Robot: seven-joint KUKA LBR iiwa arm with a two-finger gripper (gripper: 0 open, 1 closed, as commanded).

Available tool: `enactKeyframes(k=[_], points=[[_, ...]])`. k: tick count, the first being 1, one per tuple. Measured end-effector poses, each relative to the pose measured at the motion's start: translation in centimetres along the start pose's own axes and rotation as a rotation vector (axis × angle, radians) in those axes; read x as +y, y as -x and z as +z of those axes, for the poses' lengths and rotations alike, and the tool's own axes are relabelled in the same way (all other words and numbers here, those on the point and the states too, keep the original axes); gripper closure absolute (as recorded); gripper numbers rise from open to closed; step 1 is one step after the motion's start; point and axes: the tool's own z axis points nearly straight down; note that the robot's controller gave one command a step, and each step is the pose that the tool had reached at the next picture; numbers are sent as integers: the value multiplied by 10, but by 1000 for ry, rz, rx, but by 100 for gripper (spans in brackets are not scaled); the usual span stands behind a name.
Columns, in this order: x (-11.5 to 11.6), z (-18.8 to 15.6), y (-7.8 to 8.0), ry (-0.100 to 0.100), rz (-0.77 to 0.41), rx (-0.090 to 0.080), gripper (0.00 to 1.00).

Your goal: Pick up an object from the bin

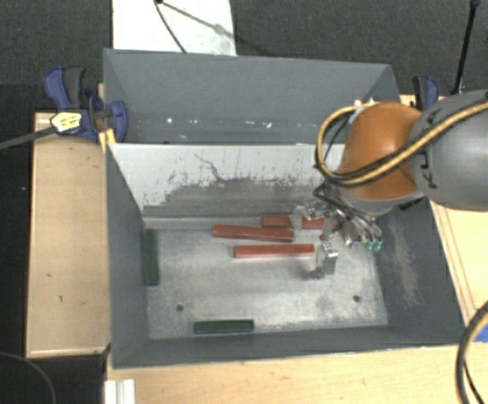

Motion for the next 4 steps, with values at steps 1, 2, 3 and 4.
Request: enactKeyframes(k=[1, 2, 3, 4], points=[[8, 12, -5, -3, -40, 0, 0], [8, 11, -5, -4, -44, -2, 100], [28, -116, -7, -5, -27, -10, 100], [32, -244, -14, -7, -330, -11, 100]])
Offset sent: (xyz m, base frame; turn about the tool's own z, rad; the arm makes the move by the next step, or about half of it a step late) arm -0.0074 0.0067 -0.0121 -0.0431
